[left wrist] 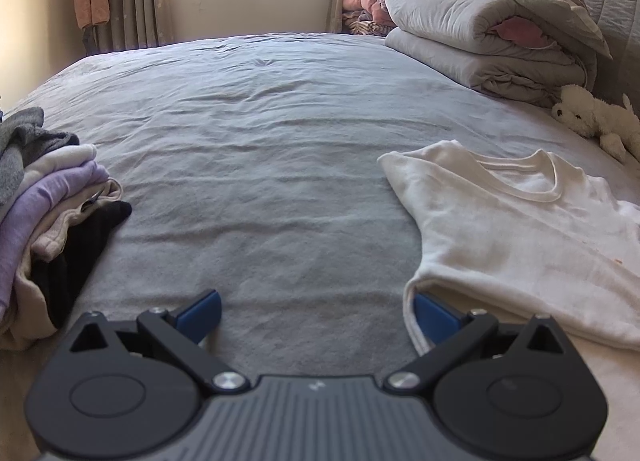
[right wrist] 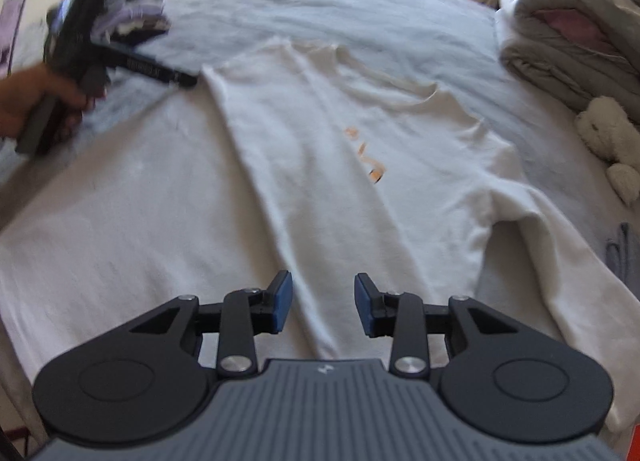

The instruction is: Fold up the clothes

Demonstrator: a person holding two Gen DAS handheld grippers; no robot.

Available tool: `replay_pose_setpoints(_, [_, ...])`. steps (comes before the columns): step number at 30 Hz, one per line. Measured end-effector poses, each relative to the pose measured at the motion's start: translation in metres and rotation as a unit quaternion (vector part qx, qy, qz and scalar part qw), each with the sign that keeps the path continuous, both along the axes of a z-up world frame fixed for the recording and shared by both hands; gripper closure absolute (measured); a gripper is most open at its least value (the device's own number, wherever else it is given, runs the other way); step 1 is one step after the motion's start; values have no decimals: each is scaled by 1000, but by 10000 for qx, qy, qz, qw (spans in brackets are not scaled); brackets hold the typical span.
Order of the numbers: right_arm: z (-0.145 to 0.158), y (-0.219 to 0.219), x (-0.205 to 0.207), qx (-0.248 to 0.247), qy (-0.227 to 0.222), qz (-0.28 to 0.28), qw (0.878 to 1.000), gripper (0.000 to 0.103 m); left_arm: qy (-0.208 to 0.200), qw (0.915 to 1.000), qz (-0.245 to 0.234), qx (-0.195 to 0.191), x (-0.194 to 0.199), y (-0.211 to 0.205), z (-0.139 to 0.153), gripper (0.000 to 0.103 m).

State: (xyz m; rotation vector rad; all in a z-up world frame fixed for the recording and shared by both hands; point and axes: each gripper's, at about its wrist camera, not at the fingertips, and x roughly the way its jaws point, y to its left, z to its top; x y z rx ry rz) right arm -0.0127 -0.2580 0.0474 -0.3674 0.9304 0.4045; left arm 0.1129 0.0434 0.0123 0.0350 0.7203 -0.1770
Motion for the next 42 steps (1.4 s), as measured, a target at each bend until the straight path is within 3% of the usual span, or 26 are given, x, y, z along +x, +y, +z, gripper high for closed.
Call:
replay_pose_setpoints(4, [-2, 3, -1, -168, 56, -9, 9998, 97, 7, 10000, -3, -17, 0, 1, 1, 0])
replay_pose_setpoints(9, [9, -1, -10, -38, 22, 90, 9999, 97, 10, 10000, -4, 3, 0, 0, 0, 0])
replay_pose_setpoints(12, [-7, 3, -7, -436, 214, 96, 9988, 97, 10, 10000, -6, 6, -1, 0, 1, 0])
replay_pose_setpoints(14, [-7, 5, -10, -433, 234, 223, 9985, 94, 16, 10000, -4, -4, -1, 0, 1, 0])
replay_pose_setpoints(19, [8, -9, -15, -7, 136, 122, 9998, 94, 59, 10000, 33, -21, 0, -1, 2, 0])
replay_pose_setpoints(25, [25, -6, -6, 838, -260, -122, 9961, 91, 190, 9993, 261, -213, -5, 3, 10, 0])
replay_pose_setpoints(35, [2, 20, 10, 311, -433, -359, 9979, 86, 200, 9986, 224, -439, -25, 11, 24, 0])
replay_pose_setpoints(39, [-2, 28, 12, 263, -508, -386, 9976, 85, 124, 9987, -30, -496, -38, 0, 31, 0])
replay_pose_setpoints(42, [-10, 36, 17, 149, -247, -397, 9988, 84, 11, 9984, -353, -436, -49, -14, 33, 0])
